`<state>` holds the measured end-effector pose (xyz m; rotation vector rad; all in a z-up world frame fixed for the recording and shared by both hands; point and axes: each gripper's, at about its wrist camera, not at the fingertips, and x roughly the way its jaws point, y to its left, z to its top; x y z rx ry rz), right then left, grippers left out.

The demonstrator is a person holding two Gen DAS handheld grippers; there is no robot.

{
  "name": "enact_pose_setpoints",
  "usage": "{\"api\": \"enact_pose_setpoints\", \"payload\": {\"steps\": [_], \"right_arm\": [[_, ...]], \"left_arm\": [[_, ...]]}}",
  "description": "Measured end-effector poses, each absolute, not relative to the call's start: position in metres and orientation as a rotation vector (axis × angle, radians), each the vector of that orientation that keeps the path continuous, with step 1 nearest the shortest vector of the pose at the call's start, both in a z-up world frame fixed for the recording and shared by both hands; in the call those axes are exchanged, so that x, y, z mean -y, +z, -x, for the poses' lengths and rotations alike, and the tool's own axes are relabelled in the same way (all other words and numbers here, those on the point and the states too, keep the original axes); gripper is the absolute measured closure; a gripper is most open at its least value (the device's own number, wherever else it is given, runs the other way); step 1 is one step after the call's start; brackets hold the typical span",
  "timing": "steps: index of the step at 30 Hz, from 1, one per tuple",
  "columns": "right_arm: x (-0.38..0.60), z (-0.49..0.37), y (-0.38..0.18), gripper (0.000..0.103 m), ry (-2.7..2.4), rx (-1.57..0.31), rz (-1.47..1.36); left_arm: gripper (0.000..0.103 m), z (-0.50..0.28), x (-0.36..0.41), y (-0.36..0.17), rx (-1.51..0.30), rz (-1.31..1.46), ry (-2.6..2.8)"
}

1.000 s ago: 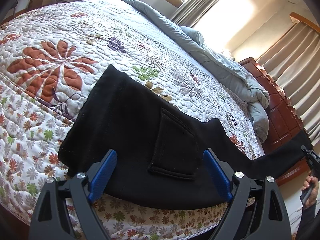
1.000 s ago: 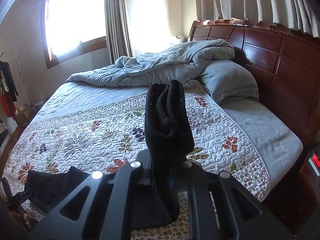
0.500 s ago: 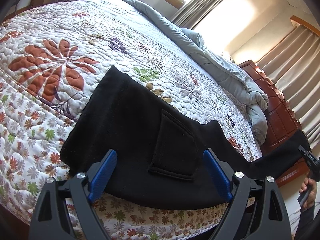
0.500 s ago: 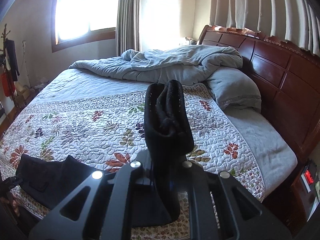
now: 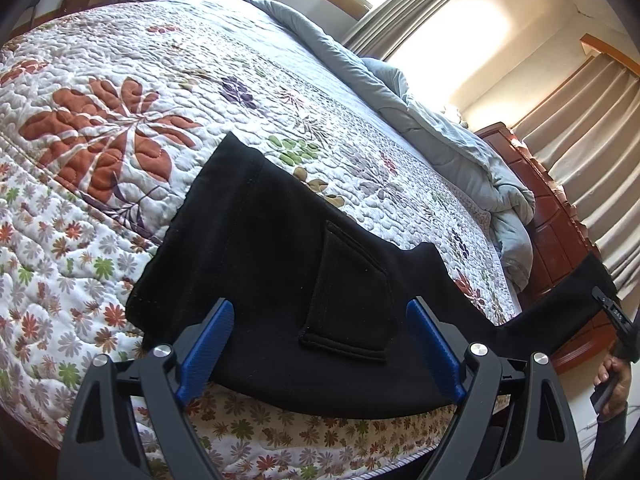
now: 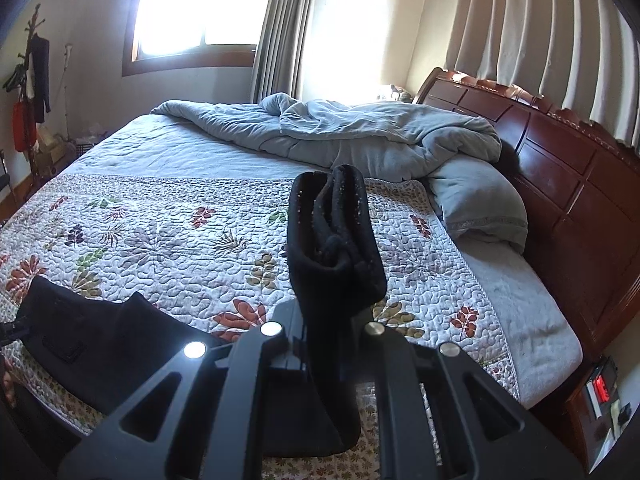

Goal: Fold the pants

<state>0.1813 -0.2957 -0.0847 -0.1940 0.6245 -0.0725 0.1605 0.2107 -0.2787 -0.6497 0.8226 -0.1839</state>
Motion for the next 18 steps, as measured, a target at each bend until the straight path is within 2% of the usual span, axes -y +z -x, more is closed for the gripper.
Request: {"api": "enact_pose_setpoints", "payload": {"steps": [18], "right_arm": [[0.256, -0.181, -0.101, 0.094, -0.014, -0.617, 0.331]], "left_arm": [[0.014, -0.156, -0.213, -0.278, -0.832, 0.661, -0.169]]}}
